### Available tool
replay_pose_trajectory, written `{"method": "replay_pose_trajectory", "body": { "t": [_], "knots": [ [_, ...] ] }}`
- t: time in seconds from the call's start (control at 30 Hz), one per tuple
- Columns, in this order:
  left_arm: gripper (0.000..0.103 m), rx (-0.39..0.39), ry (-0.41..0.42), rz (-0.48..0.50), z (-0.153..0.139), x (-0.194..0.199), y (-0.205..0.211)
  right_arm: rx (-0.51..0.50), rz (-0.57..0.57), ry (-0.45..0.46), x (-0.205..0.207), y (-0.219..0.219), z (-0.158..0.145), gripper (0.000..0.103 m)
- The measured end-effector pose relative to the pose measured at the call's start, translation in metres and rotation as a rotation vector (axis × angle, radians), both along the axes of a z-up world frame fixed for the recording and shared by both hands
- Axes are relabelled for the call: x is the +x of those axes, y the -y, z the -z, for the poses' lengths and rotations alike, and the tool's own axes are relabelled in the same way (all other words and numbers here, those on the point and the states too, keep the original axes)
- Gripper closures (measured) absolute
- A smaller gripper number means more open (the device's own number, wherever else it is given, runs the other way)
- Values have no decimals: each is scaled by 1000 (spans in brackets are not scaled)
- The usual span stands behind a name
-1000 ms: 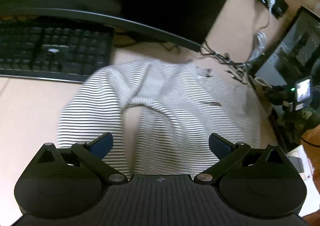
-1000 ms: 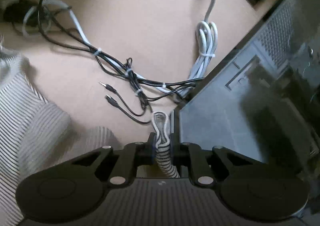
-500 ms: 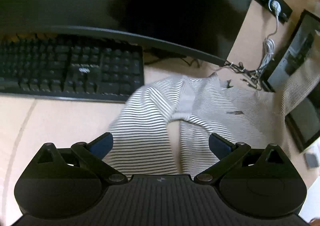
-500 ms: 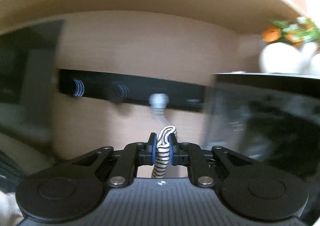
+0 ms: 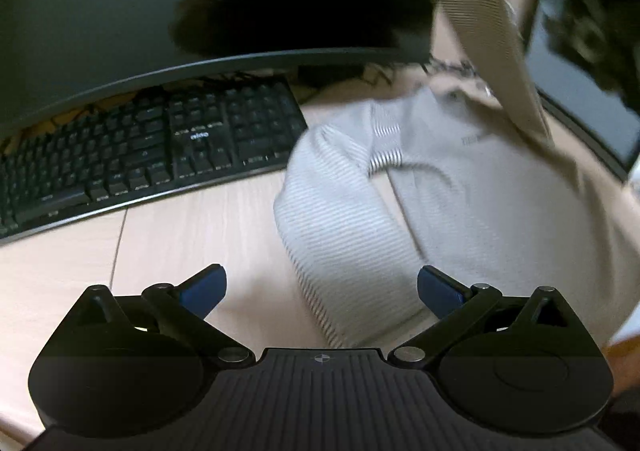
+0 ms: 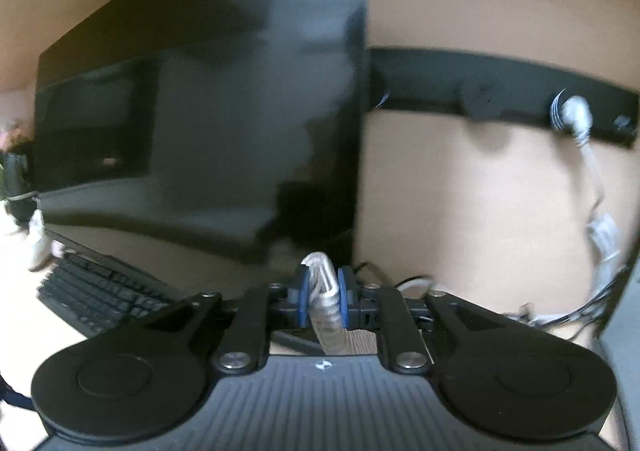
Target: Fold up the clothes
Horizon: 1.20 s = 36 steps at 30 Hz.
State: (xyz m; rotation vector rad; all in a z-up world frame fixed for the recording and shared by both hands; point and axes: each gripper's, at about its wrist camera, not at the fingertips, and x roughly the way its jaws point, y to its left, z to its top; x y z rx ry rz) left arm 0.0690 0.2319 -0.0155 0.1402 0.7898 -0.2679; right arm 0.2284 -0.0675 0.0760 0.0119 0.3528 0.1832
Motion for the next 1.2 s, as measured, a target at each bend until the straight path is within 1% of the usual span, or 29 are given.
{"method": "replay_pose_trajectory", "body": {
  "t": [0.03,0.07,0.1,0.13,0.17,0.23,0.3,0.37,0.4,0.47,0.53,0.57,0.6,0.63,0.67,0.73,0.8,0.83,0.97,1.03,1.07,1.1,1.13,1.17,1.2],
  "knots": [
    [0,26,4,24,2,-4,1,9,-22,-11,4,-10,6,85],
    [0,50,9,50,4,-7,2,11,-17,-8,0,-10,6,84],
    [0,73,14,76,6,-10,3,11,-10,-4,-5,-10,6,81],
    [0,85,18,100,8,-12,5,11,-3,0,-10,-10,6,76],
    [0,93,23,122,9,-13,6,12,5,4,-16,-9,6,74],
    [0,112,33,160,14,-15,10,13,19,11,-26,-9,5,67],
    [0,144,57,191,20,-14,15,13,33,19,-36,-8,5,63],
    [0,179,82,221,26,-12,20,21,51,-15,-46,1,13,60],
    [0,200,91,244,29,-12,24,24,53,-40,-51,5,18,57],
    [3,237,105,295,34,-11,30,27,51,-100,-64,11,32,55],
    [20,269,123,327,39,-8,36,40,36,-189,-79,11,52,55],
    [44,272,126,326,39,-5,37,57,17,-235,-86,7,63,55],
    [72,269,126,319,39,0,37,74,-4,-282,-94,2,73,55],
    [82,232,116,295,35,6,35,91,-25,-329,-101,-2,83,55],
    [89,179,102,264,29,12,31,118,-53,-358,-104,-9,89,55],
    [91,48,70,225,14,22,22,174,-112,-413,-108,-22,98,55],
    [93,-88,37,191,-3,31,13,215,-160,-432,-106,-37,101,55],
    [93,-129,25,179,-8,34,11,227,-172,-434,-101,-42,101,55],
    [93,-238,-15,126,-23,40,9,277,-223,-443,-81,-62,99,53],
    [96,-301,-17,85,-29,43,4,302,-249,-447,-71,-72,99,54],
    [96,-336,-12,62,-32,45,0,314,-261,-449,-66,-77,98,55],
    [94,-369,-1,35,-36,46,-4,326,-274,-451,-61,-82,98,72],
    [90,-400,14,8,-40,46,-8,307,-264,-425,-58,-75,89,97],
    [79,-431,29,-19,-43,47,-12,285,-251,-396,-54,-67,80,99],
    [56,-466,49,-54,-48,47,-17,263,-239,-366,-51,-58,70,99]
  ]
}}
